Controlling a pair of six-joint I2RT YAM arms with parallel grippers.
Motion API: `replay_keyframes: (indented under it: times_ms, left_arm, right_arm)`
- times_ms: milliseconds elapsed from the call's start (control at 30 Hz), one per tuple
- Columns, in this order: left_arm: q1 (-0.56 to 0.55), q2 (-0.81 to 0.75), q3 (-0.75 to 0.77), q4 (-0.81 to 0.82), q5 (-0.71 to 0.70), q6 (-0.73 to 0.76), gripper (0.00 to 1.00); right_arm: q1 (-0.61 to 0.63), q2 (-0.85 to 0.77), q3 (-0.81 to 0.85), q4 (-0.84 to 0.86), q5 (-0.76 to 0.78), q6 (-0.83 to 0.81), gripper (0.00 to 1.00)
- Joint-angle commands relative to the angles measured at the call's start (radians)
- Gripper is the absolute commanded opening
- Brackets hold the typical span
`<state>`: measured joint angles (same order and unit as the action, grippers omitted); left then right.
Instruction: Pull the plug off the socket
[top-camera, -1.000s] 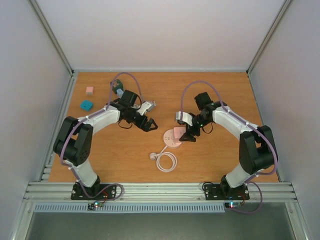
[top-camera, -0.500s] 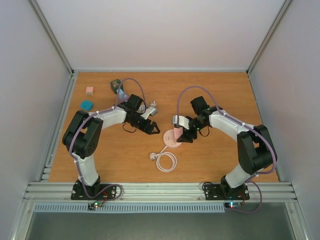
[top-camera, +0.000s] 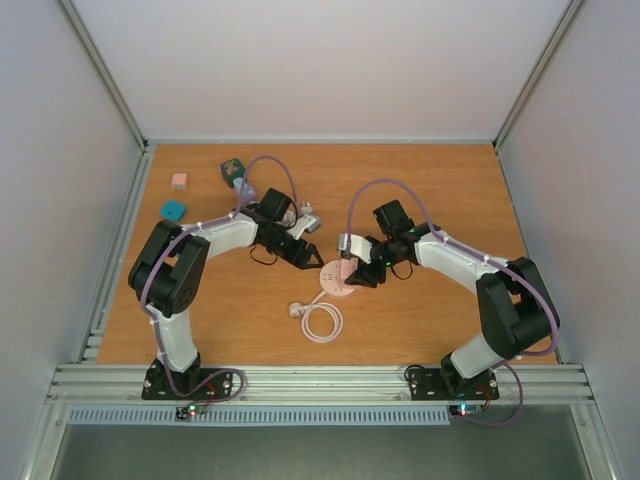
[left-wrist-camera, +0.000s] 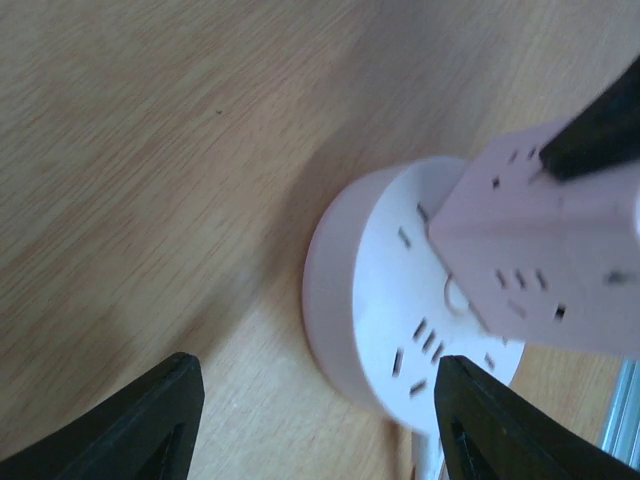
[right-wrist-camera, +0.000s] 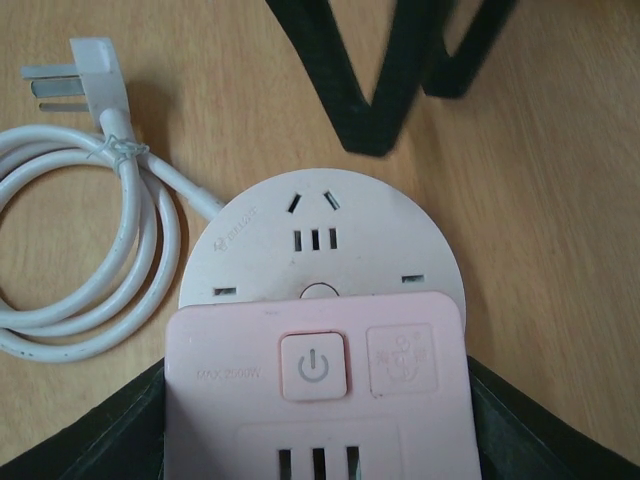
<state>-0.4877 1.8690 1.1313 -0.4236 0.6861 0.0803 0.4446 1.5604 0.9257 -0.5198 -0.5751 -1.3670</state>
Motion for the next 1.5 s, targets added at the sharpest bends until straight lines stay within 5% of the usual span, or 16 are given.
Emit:
replay_keyframes:
  times_ms: [0,233,1467]
  left_arm:
    - [-0.023,0.035,0.053,0.007,-0.002,0.009,0.65]
    - [-0.072,0.059,0.08,-0.032,-0.059,0.052,0.56]
    - [-0.148,0.11,-0.031,-0.06,-0.502,0.209,0.41]
  right_arm:
    - [0.064,-0.02,-0.039,0.066,0.03,0.151,0.48]
    - [0.077,-0.042,-0.048,0.114,0.061,0.258,0.43]
    - [0.077,-0.093,0.065,0.046,-0.036,0.239,0.21]
